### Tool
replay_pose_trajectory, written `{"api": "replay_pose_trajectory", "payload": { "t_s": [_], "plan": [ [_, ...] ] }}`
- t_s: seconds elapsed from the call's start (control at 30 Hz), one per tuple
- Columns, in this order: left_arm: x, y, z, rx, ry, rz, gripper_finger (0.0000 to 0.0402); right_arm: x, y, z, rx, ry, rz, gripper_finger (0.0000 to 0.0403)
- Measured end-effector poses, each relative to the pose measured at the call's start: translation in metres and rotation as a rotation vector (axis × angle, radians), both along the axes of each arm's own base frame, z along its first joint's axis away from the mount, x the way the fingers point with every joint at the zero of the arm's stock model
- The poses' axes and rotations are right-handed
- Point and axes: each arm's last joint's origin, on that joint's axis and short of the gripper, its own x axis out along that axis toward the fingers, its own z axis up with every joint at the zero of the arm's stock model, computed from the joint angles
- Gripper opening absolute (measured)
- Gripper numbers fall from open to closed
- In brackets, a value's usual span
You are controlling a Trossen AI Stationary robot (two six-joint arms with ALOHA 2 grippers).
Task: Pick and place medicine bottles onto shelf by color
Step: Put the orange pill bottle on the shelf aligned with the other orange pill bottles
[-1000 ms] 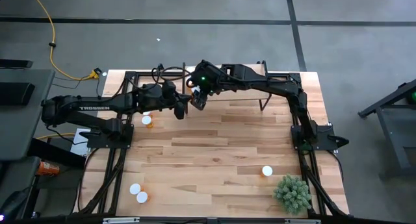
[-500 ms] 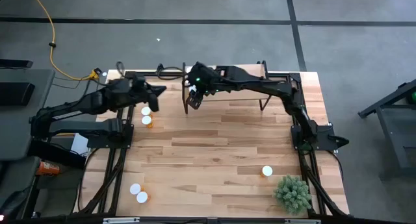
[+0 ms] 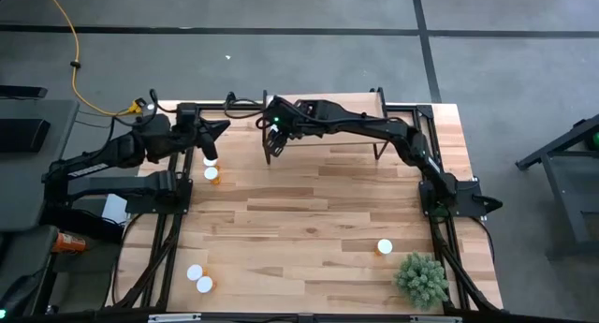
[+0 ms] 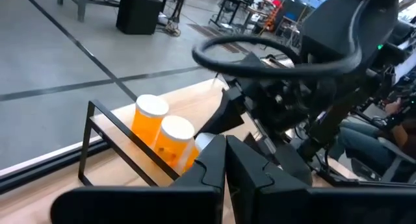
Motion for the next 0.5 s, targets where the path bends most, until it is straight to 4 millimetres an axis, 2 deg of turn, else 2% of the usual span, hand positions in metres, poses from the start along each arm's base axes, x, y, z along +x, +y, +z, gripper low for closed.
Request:
{"api": "replay_pose_trajectory", "payload": {
  "t_s": [0.5],
  "plan": [
    [0.0023, 0.0008, -0.0011, -0.018, -0.002, -0.001, 0.0000, 0.0021, -0.0049, -0.0009, -0.056, -0.013, -0.059, 0.0206]
  ]
}}
